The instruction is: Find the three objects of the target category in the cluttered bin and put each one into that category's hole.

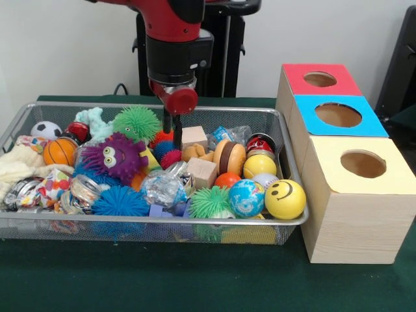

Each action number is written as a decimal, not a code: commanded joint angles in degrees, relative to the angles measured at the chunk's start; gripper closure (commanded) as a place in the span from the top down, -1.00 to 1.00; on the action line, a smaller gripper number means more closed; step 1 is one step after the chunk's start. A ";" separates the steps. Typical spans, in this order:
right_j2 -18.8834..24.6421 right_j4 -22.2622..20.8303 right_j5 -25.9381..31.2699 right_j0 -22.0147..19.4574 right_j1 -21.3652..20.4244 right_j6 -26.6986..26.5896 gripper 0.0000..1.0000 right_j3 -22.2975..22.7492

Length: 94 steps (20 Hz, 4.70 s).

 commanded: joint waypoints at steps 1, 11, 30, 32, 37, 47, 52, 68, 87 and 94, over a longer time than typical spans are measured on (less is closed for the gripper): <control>3.96 0.23 0.35 2.69 0.72 1.69 1.00 1.04; 3.47 1.07 -2.31 4.47 2.99 3.31 1.00 0.48; 5.93 -9.70 1.27 0.25 8.15 -6.34 1.00 -5.49; 5.63 -9.76 1.20 1.02 8.73 -5.49 1.00 -6.27; 4.29 -9.52 -0.07 3.61 10.96 -3.27 1.00 -8.11; 3.94 -7.18 0.31 5.82 11.10 -1.08 1.00 -8.72; 3.52 -6.99 -0.18 6.32 11.42 -0.70 1.00 -8.93; 4.89 -6.08 6.71 5.04 8.02 -3.99 1.00 -9.50; 7.89 -12.94 31.04 8.25 5.80 -13.30 1.00 -23.02; 7.34 -13.98 28.74 10.36 9.05 -9.35 1.00 -24.62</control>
